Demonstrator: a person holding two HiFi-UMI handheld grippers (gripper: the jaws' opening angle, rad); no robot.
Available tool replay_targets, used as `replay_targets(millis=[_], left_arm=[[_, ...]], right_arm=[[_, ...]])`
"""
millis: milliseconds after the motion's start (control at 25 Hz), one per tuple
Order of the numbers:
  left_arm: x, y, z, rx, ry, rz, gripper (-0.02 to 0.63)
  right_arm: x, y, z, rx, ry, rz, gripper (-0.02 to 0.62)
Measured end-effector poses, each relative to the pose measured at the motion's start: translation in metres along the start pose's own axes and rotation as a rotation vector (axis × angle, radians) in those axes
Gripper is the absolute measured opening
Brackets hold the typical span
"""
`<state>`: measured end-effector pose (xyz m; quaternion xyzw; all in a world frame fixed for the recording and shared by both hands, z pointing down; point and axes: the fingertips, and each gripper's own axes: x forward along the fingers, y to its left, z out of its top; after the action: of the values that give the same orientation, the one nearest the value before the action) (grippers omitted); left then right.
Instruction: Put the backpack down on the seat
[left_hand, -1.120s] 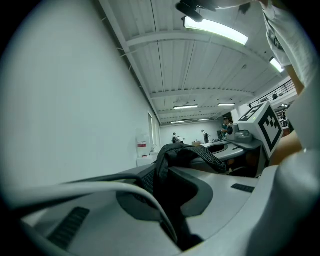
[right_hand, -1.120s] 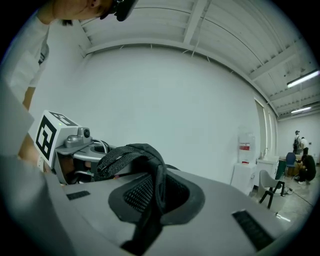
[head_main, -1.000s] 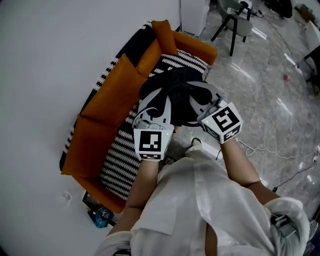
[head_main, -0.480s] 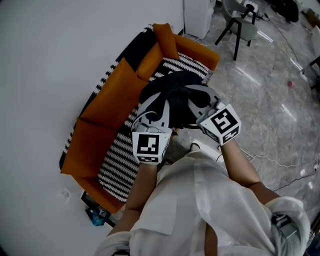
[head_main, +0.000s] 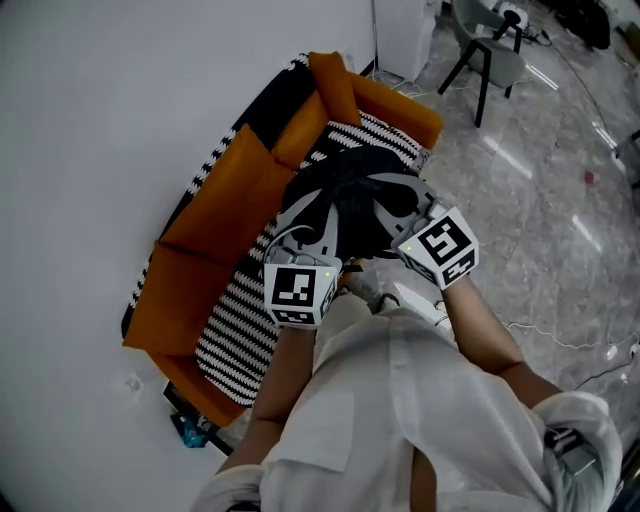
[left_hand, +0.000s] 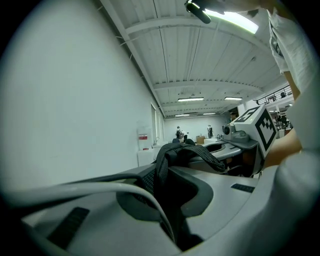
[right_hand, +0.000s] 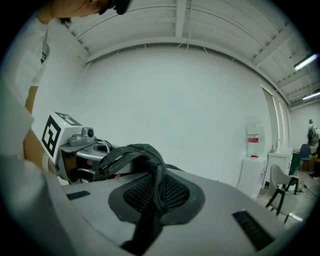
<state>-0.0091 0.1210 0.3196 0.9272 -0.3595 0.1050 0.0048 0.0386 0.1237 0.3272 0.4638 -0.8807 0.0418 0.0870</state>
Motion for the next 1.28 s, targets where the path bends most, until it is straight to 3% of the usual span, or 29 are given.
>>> replay_targets(millis=[560, 840, 1080, 1280], left_arm=[[0.1, 0.077, -0.017, -0.047, 0.024, -0.134, 0.049], [0.143, 0.116, -0.007, -0.021, 0.007, -0.175, 0.049], [0.184, 0.137, -0.014, -0.043, 0.05, -0.162, 0.049], [0.217, 0.159, -0.039, -0.102, 0.105, -0.1, 0.049]], right_arm=[[0.092, -0.081, -0.016, 0.025, 0.082, -0.04, 0.044], [0.134, -0.119, -0.006, 0.04, 0.045, -0.079, 0.044], [0.164, -0.155, -0.015, 0.07, 0.065, -0.028, 0.044], [0.2, -0.181, -0.036, 0.068, 0.129, 0.09, 0.044]])
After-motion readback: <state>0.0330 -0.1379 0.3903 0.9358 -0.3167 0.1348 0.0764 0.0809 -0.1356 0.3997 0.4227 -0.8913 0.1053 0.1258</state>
